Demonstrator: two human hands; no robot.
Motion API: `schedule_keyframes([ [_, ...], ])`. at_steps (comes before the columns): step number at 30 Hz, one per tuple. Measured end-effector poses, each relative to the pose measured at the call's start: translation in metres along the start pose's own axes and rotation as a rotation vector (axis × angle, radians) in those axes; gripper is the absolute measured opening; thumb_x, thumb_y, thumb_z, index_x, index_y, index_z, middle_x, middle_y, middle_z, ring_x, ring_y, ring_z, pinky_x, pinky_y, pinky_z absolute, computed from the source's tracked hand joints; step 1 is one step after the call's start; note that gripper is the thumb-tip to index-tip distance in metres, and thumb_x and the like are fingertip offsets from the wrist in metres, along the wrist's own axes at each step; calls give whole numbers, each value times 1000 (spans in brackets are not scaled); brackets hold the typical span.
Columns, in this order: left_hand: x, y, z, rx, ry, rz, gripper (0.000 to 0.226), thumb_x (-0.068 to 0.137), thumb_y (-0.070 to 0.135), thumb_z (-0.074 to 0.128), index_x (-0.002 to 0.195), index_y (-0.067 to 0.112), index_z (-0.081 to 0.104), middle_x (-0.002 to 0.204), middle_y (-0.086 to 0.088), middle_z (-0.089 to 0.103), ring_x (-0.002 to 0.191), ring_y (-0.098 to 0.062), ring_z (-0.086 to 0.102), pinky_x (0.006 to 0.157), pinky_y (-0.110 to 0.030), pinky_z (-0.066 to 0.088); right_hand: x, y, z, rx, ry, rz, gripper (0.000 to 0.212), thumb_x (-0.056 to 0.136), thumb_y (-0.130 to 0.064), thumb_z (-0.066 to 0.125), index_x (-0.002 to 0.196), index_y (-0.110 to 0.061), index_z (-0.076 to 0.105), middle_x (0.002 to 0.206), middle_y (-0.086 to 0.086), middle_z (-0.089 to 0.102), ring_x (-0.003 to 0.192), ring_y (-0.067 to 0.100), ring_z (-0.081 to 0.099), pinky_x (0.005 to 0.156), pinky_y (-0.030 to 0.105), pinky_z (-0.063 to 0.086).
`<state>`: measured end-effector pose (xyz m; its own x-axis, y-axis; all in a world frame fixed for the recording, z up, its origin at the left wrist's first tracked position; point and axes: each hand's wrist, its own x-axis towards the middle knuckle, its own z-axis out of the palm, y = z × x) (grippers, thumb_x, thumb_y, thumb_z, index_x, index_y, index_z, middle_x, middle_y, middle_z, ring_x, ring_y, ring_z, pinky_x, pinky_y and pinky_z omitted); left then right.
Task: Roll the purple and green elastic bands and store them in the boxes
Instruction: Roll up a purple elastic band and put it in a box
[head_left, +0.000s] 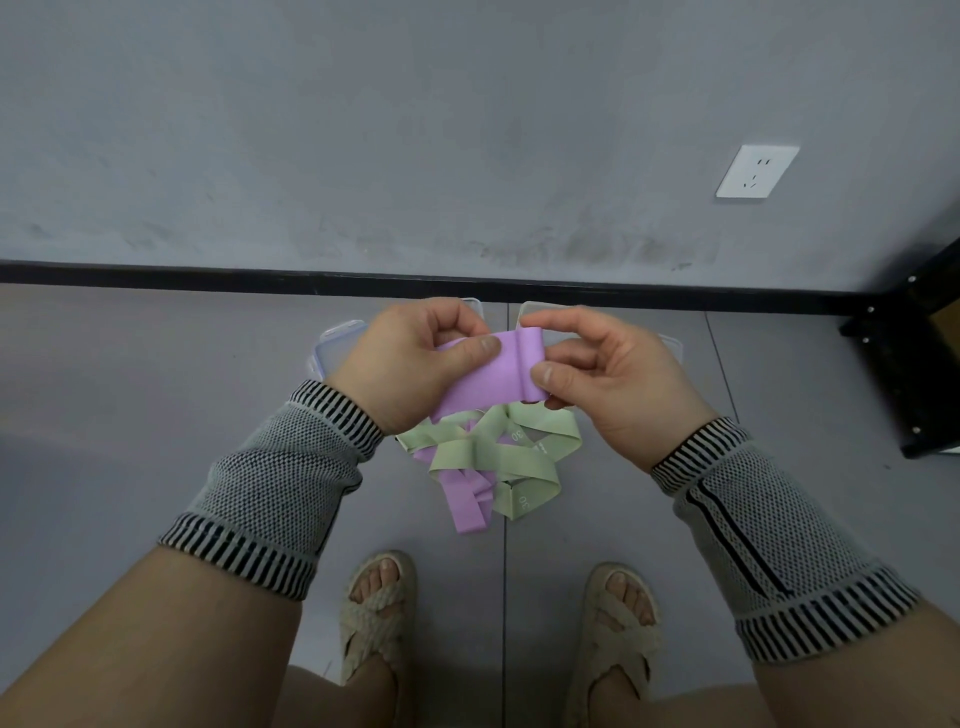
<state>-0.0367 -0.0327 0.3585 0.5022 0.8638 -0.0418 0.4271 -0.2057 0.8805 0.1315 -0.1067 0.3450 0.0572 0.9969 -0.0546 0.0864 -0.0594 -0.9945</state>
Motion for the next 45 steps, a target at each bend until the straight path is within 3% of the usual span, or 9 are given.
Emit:
schedule_keyframes([
  [7,1,1,6,43,24,18,19,87,21,63,69,24,58,57,8,56,44,1,46,44,-12,36,3,3,6,-39,50,-29,33,82,2,65,97,-25,56,66,-5,65,60,10,59,59,22,48],
  [14,2,2,9,71,50,0,17,85,23,65,69,23,61,59,7,58,48,0,46,48,-15,38,4,4,11,-129,103,-74,34,78,-3,71,89,-32,56,79,24,62,60,13,55,59,28,49],
  [20,1,4,12,-87,35,-94,21,75,27,76,76,8,67,71,-16,68,55,-14,54,53,-29,45,4,2,13,-185,127,-82,32,75,-7,75,87,-30,57,68,6,59,53,3,51,54,18,45],
  [24,2,4,7,-120,43,-132,15,77,23,74,72,12,66,61,-4,63,41,-3,49,41,-15,38,0,2,9,-195,8,-55,49,69,-13,81,104,-37,56,89,3,63,68,13,60,64,31,55],
  [26,2,4,4,-159,38,-150,13,78,21,73,71,14,65,57,3,62,39,-1,48,38,-11,35,-2,4,7,-306,-33,-61,65,66,-20,83,119,-39,50,98,-7,59,76,12,61,69,31,55],
  [29,1,4,3,-172,4,-144,11,79,20,72,73,13,66,56,4,62,40,-1,49,39,-11,35,-3,4,8,-458,-4,-108,72,67,-22,82,127,-38,46,96,-15,57,78,7,59,71,27,53],
  [38,-1,5,5,-88,-49,-177,18,74,27,77,75,12,67,60,2,63,41,0,49,40,-12,37,-3,3,7,-505,4,-186,56,64,-15,84,103,-43,55,77,-11,61,71,5,57,65,17,48],
  [42,0,4,7,-26,-39,-167,17,72,27,78,68,18,64,64,-1,64,50,-4,53,48,-17,43,-3,3,6,-608,-19,-218,53,65,-14,82,110,-31,61,79,-10,61,73,7,58,65,14,48],
  [45,0,3,7,-59,-12,-165,15,73,27,78,70,18,66,73,-10,68,57,-13,55,55,-25,45,-3,4,7,-436,-64,-121,63,69,-10,80,116,-41,52,87,-7,64,77,8,63,69,20,51],
])
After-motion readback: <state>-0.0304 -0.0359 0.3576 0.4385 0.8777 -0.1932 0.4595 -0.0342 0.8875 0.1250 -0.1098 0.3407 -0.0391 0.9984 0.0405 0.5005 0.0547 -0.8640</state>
